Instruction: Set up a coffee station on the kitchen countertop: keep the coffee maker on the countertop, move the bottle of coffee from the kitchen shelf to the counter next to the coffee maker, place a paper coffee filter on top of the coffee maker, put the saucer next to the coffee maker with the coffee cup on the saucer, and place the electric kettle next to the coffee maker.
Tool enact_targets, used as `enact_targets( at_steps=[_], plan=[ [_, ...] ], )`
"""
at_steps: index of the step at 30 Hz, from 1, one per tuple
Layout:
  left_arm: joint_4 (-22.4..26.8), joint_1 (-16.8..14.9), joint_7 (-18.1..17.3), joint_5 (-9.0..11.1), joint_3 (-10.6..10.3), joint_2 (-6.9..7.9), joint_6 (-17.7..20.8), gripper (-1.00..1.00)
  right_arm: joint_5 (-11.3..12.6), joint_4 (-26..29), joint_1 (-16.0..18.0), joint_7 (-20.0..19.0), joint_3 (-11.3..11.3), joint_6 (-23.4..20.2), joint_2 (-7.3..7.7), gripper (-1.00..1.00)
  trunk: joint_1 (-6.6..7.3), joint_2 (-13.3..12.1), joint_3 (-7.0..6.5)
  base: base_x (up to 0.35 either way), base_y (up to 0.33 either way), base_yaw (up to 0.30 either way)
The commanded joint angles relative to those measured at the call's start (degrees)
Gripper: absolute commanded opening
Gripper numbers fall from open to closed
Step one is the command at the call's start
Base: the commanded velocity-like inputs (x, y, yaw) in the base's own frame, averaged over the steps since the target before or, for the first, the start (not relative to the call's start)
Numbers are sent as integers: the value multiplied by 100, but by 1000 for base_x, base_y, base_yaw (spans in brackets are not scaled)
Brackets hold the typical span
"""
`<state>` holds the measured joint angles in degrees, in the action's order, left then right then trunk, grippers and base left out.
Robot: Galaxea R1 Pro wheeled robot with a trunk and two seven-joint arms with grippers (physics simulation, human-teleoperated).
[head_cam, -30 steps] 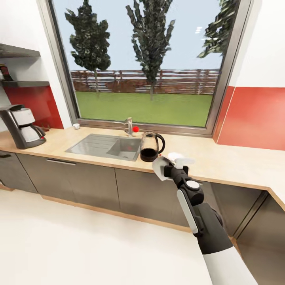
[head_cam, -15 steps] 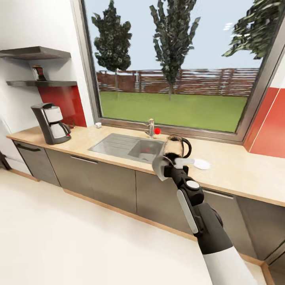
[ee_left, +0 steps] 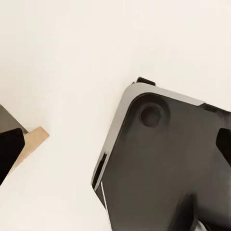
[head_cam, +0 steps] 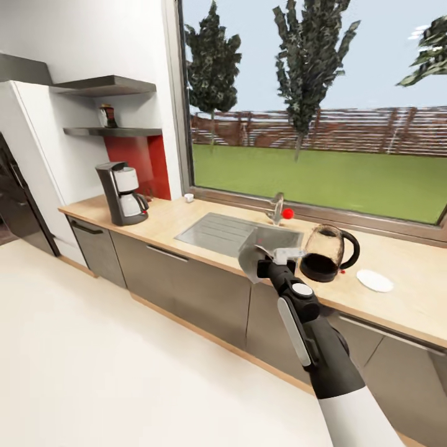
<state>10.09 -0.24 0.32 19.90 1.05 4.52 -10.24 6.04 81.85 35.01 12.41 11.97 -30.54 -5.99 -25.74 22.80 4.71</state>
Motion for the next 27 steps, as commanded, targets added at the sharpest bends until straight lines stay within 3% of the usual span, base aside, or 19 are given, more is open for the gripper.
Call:
enact_targets(
  at_steps=[1, 9, 22, 27],
  plan=[
    [2, -2, 3, 2, 11, -2, -12, 100, 82, 6, 6, 60, 8, -14, 1, -100, -4, 12, 7, 43, 28, 232],
    [2, -2, 3, -3, 10, -21, -13, 100, 82, 6, 4, 60, 9, -14, 1, -100, -4, 12, -39, 85, 7, 227],
    [2, -2, 3, -4, 9, -6, -13, 100, 82, 6, 6, 60, 11, -14, 1, -100, -4, 12, -114, 314, 116, 223],
    [7, -2, 3, -2, 9, -15, -13, 100, 78, 8, 4, 53, 7, -14, 6, -100, -4, 12, -122, 323, 138, 58]
  ],
)
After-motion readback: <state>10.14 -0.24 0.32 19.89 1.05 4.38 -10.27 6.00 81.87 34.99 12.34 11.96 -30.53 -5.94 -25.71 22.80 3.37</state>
